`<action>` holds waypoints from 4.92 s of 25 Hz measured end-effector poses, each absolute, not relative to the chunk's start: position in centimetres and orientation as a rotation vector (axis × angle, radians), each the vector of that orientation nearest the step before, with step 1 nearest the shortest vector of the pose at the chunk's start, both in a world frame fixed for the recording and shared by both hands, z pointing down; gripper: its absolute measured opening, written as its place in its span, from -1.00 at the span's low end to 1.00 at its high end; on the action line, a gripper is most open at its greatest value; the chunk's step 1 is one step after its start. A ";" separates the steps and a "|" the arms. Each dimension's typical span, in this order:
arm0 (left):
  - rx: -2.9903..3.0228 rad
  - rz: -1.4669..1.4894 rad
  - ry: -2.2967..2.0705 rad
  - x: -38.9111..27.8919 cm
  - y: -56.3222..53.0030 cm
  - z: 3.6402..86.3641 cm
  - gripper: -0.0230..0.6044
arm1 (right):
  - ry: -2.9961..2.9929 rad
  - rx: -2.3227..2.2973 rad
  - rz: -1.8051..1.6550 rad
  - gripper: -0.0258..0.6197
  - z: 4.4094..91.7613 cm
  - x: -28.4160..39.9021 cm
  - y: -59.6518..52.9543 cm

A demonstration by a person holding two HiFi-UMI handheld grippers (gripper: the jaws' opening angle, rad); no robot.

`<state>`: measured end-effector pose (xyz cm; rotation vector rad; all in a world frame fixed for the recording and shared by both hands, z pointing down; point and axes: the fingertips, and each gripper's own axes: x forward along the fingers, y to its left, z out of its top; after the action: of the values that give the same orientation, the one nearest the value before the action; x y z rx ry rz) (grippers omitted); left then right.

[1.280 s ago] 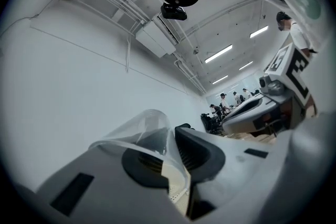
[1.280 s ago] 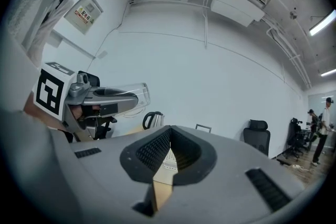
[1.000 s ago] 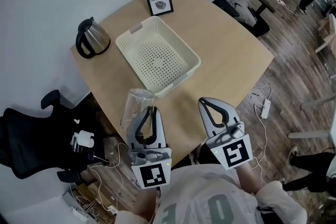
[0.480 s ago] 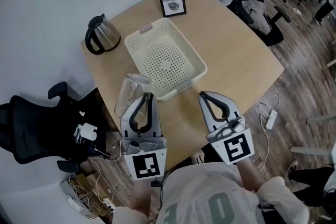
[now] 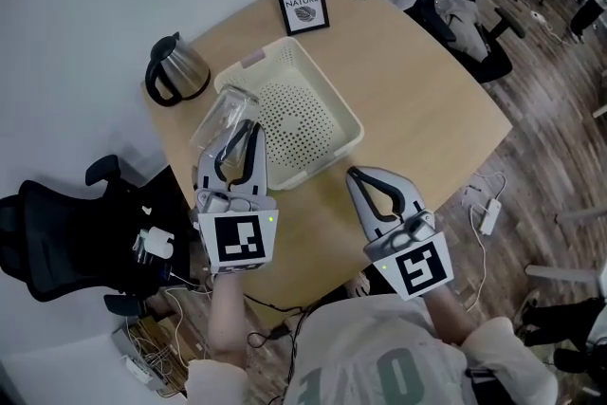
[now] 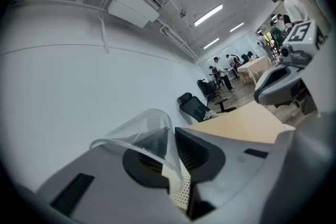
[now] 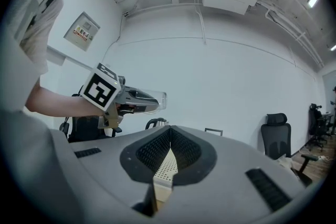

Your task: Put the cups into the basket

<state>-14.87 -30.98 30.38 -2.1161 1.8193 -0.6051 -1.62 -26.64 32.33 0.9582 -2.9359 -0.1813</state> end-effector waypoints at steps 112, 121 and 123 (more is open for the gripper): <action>-2.123 0.405 2.147 -14.7 -23.2 28.4 -0.90 | -2.949 0.911 0.007 -0.92 34.3 -4.3 -28.1; -2.106 0.335 2.144 -12.0 -21.3 29.7 -0.90 | -2.932 0.855 0.031 -0.92 35.2 -5.0 -27.0; -2.096 0.317 2.156 -12.3 -21.2 29.9 -0.90 | -2.934 0.866 0.040 -0.92 35.4 -4.8 -27.1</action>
<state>-12.29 -21.22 29.88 -2.0957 2.1563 0.3168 -4.85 -27.07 35.36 0.8659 -2.9339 0.0404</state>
